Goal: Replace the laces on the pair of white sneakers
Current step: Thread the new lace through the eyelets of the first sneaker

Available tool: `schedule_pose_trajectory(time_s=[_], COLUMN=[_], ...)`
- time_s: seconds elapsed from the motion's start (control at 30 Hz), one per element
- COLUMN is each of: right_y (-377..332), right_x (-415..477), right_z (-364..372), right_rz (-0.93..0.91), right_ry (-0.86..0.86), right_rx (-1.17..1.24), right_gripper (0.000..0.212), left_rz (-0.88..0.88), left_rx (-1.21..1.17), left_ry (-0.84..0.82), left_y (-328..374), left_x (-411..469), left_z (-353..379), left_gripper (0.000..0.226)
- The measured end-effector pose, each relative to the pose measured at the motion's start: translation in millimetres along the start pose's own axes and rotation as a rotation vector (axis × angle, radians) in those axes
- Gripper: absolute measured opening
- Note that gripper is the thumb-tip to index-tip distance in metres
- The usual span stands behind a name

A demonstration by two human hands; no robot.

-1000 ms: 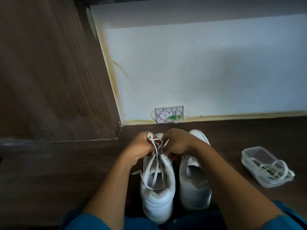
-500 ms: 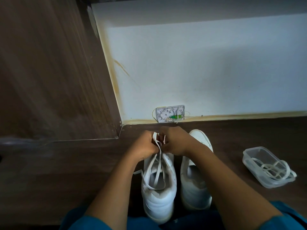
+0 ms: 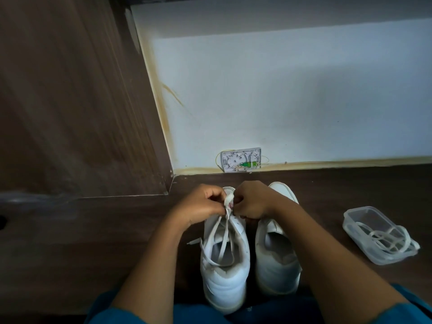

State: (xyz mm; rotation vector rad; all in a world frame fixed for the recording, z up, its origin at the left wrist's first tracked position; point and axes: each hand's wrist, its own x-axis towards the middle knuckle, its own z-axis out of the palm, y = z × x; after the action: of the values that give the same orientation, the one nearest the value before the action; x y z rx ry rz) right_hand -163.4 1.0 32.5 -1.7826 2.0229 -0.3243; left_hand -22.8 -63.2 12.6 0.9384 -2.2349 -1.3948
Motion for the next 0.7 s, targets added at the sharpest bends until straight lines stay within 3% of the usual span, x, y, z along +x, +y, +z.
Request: schedule_pose_trajectory(time_s=[0.1, 0.23, 0.27, 0.37, 0.5, 0.6, 0.7], right_y=[-5.7, -7.0, -6.2, -6.5, -12.4, -11.3, -6.8], right_x=[1.3, 4.5, 4.0, -2.0, -8.5, -9.3, -7.1], right_z=[2.3, 2.7, 0.8, -6.8, -7.8, -7.9, -8.6], right_rz=[-0.006, 0.063, 0.082, 0.109, 0.048, 0.064, 0.081], right_ry=[-0.006, -0.083, -0.104, -0.171, -0.190, -0.197, -0.178], right_rx=[-0.040, 0.124, 0.180, 0.301, 0.159, 0.197, 0.197], right_gripper=[0.021, 0.016, 0.016, 0.012, 0.020, 0.037, 0.031], left_rz=[-0.088, -0.144, -0.137, -0.162, -0.177, -0.146, -0.118], left_rx=[-0.077, 0.015, 0.061, 0.165, 0.197, 0.371, 0.551], left_ry=[-0.050, -0.022, 0.011, 0.048, 0.047, 0.055, 0.063], left_y=[3.8, 2.6, 1.0, -3.6, 0.0, 3.6, 10.0], left_x=[-6.8, -9.3, -7.9, -2.5, 1.1, 3.6, 3.4], left_z=[-6.3, -6.7, -4.6, 2.0, 5.6, 9.6, 12.5], left_gripper=[0.005, 0.048, 0.050, 0.033, 0.021, 0.011, 0.012])
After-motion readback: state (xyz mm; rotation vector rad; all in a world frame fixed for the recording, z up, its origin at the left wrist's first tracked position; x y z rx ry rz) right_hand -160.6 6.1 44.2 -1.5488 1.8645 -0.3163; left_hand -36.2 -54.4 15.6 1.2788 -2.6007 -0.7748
